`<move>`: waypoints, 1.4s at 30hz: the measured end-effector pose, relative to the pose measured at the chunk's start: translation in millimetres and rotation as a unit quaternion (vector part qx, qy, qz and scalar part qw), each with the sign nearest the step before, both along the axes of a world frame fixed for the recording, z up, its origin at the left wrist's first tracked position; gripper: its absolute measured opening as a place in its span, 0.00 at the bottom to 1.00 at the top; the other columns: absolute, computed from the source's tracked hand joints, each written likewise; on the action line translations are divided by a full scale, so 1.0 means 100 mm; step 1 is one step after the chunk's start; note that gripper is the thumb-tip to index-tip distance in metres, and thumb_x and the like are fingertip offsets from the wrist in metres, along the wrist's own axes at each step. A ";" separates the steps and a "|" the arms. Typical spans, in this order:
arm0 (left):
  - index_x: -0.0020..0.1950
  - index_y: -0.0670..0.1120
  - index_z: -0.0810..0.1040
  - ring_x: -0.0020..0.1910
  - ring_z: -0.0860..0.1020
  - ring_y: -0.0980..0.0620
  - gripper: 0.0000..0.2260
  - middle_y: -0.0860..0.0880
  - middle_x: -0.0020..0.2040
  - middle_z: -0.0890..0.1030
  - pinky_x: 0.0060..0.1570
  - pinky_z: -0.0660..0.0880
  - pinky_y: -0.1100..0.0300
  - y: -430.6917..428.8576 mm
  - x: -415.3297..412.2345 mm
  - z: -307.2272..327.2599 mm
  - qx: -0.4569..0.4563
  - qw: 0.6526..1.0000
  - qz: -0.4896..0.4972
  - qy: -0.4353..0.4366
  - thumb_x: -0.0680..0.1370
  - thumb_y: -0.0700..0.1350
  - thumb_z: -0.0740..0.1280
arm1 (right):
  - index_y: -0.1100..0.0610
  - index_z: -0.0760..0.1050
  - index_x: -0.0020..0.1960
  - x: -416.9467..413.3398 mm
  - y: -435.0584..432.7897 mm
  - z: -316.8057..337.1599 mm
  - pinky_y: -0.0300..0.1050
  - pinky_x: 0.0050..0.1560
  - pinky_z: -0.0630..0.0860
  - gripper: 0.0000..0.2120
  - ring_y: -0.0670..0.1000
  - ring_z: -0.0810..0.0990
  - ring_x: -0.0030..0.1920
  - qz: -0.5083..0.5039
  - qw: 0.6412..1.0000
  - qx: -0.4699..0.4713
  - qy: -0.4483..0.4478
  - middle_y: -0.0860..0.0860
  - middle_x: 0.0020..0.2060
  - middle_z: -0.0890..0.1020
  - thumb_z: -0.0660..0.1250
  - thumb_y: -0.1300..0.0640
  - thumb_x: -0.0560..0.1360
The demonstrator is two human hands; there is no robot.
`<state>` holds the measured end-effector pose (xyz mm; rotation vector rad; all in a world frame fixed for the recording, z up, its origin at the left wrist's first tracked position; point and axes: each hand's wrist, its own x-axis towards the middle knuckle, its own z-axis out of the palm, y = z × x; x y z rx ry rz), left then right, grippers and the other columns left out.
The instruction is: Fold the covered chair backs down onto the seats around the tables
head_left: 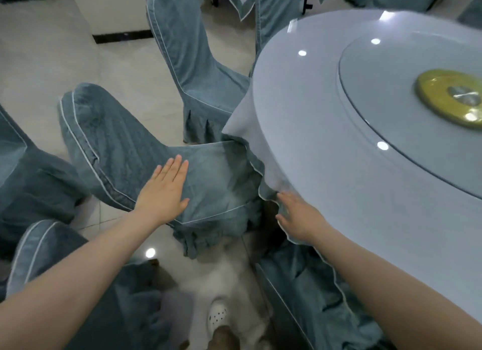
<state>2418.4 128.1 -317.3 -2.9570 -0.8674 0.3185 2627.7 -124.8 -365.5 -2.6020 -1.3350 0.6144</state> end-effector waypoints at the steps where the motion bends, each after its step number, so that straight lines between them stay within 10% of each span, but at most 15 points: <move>1: 0.76 0.43 0.37 0.76 0.41 0.49 0.38 0.45 0.77 0.39 0.74 0.40 0.54 -0.11 0.02 -0.02 -0.003 1.000 -0.004 0.005 0.78 0.55 0.59 | 0.54 0.56 0.76 0.00 -0.12 -0.01 0.40 0.70 0.55 0.30 0.49 0.57 0.75 -0.004 1.000 -0.001 0.006 0.51 0.75 0.60 0.61 0.48 0.78; 18: 0.77 0.44 0.41 0.77 0.45 0.49 0.38 0.45 0.78 0.43 0.74 0.43 0.54 -2.18 -0.01 -0.52 -0.134 0.991 -0.018 -0.014 0.78 0.53 0.63 | 0.55 0.53 0.77 -0.57 -2.26 -0.43 0.41 0.72 0.52 0.29 0.51 0.53 0.76 -0.054 0.996 -0.029 0.059 0.52 0.77 0.56 0.58 0.50 0.80; 42: 0.77 0.46 0.42 0.77 0.47 0.49 0.39 0.47 0.78 0.46 0.74 0.46 0.53 -2.65 -0.52 -0.75 -0.183 0.970 -0.157 -0.025 0.76 0.53 0.64 | 0.55 0.51 0.78 -1.89 -2.94 -0.31 0.45 0.73 0.52 0.31 0.50 0.52 0.76 -0.199 0.977 -0.047 0.057 0.51 0.77 0.54 0.58 0.49 0.80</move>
